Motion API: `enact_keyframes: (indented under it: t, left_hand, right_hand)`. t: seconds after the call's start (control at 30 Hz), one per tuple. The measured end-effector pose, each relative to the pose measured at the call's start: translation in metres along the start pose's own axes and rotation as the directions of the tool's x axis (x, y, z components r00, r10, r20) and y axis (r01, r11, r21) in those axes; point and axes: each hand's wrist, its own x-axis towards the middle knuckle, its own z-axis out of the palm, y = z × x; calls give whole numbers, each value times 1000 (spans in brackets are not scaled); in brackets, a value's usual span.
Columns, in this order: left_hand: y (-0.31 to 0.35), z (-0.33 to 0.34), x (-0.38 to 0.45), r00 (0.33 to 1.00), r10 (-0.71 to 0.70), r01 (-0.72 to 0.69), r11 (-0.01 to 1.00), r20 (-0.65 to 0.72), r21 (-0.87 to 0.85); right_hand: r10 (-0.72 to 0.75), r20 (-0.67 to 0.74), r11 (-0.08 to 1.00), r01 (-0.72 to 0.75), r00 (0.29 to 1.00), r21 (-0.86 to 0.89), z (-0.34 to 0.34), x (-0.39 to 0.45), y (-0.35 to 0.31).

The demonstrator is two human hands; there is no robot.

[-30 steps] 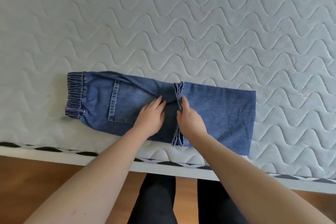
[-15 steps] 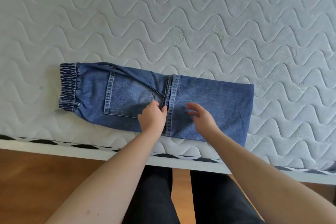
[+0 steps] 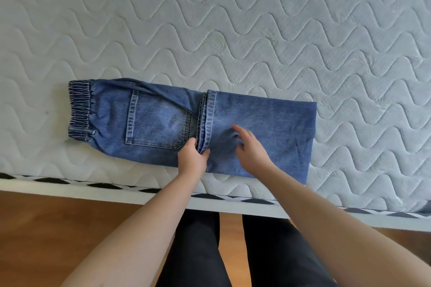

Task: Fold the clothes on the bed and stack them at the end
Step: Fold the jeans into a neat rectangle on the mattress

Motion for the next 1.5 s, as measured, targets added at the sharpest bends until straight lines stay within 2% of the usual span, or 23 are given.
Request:
enact_keyframes:
  t: [0.17, 0.37, 0.5, 0.6, 0.7, 0.83, 0.97, 1.1, 1.2, 1.23, 1.3, 1.4, 1.43, 1.5]
  left_hand:
    - [-9, 0, 5, 998, -62, 62, 998, 21, -13]
    - [-15, 1, 5, 999, 52, -51, 995, 10, -88]
    - [-20, -1, 3, 995, 95, -100, 986, -38, -131]
    - [-29, -2, 5, 994, 15, -18, 999, -105, -30]
    - [-36, -7, 9, 995, -12, 18, 998, -96, 62]
    - [-41, -30, 18, 989, 100, -100, 995, -105, 11]
    - [-57, -79, 39, 895, 337, -328, 941, -294, 82]
    - [-83, -142, 79, 805, 372, -288, 926, -462, 243]
    - [-105, -187, 108, 730, 324, -200, 943, -602, 265]
    - [-112, -199, 117, 727, 296, -163, 951, -619, 263]
    - [-123, -217, 132, 783, 166, -49, 977, -600, 206]
    - [-127, -227, 153, 895, -150, 126, 988, -421, -85]
    - [-128, -227, 158, 912, -188, 143, 979, -364, -147]
    - [-130, -227, 163, 929, -173, 130, 980, -328, -150]
  right_hand:
    - [-195, -64, 933, 165, 979, -321, 2, 19, -14]
    - [-428, 24, 721, 358, 903, -593, 9, 55, -39]
    - [-361, 84, 647, 314, 929, -695, 16, 73, -43]
    - [-253, 114, 588, 246, 961, -771, 24, 81, -42]
    - [-193, 132, 578, 222, 972, -785, 27, 86, -48]
    - [-161, 136, 608, 207, 977, -766, 27, 89, -55]
    - [-102, 130, 587, 165, 986, -793, 35, 88, -58]
    - [-77, 86, 506, 113, 993, -855, 47, 88, -61]
    - [-37, 69, 447, 79, 997, -891, 54, 91, -66]
    - [-26, 62, 434, 67, 998, -898, 56, 91, -68]
    - [-7, 53, 414, 51, 999, -909, 60, 92, -70]
    - [8, 33, 388, 28, 999, -921, 63, 91, -72]
    - [5, 30, 379, 25, 1000, -925, 64, 91, -72]
    - [3, 23, 381, 20, 1000, -924, 64, 91, -72]
